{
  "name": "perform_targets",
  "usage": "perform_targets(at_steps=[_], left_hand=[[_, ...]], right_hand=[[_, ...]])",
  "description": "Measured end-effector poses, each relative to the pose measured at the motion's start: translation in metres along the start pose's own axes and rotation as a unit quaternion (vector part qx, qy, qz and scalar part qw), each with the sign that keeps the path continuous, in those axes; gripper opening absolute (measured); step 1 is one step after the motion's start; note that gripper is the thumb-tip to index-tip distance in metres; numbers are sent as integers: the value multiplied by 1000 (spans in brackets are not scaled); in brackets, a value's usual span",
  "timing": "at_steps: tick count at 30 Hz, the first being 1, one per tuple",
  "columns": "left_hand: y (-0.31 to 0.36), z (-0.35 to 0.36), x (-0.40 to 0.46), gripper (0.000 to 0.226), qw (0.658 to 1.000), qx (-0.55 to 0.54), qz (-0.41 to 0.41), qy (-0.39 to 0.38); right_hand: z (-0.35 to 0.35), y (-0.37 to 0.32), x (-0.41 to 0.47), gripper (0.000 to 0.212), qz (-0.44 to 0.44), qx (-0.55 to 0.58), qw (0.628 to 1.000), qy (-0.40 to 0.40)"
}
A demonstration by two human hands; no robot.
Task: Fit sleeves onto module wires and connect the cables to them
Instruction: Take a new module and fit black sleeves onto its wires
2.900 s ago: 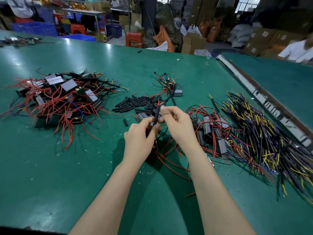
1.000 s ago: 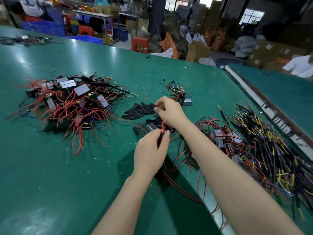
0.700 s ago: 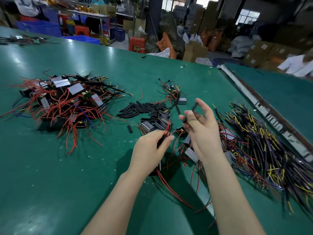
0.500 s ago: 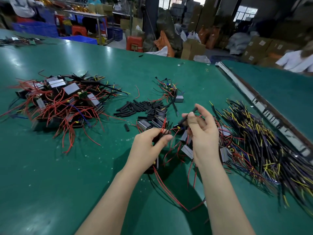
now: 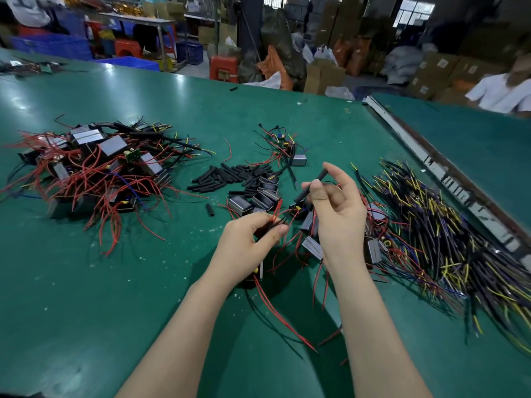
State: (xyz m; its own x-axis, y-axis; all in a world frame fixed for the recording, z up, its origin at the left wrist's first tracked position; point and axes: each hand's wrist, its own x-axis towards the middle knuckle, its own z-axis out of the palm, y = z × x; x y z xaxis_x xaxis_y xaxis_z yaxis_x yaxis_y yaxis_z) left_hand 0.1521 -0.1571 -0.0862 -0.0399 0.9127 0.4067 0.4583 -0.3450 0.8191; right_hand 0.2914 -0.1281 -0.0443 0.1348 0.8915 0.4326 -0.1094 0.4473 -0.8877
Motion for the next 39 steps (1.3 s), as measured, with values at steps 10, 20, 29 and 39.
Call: perform_targets(at_steps=[10, 20, 29, 39], left_hand=[[1, 0, 0, 10, 1000, 23, 7, 1], [0, 0, 0, 23, 999, 22, -27, 38], [-10, 2, -1, 28, 985, 164, -29, 49], [-6, 0, -3, 31, 991, 121, -41, 36]], right_hand=[[-5, 5, 2, 25, 4, -77, 996, -40], [12, 18, -13, 28, -2, -107, 991, -86], [16, 22, -14, 24, 24, -147, 985, -86], [17, 22, -13, 10, 128, -89, 985, -75]])
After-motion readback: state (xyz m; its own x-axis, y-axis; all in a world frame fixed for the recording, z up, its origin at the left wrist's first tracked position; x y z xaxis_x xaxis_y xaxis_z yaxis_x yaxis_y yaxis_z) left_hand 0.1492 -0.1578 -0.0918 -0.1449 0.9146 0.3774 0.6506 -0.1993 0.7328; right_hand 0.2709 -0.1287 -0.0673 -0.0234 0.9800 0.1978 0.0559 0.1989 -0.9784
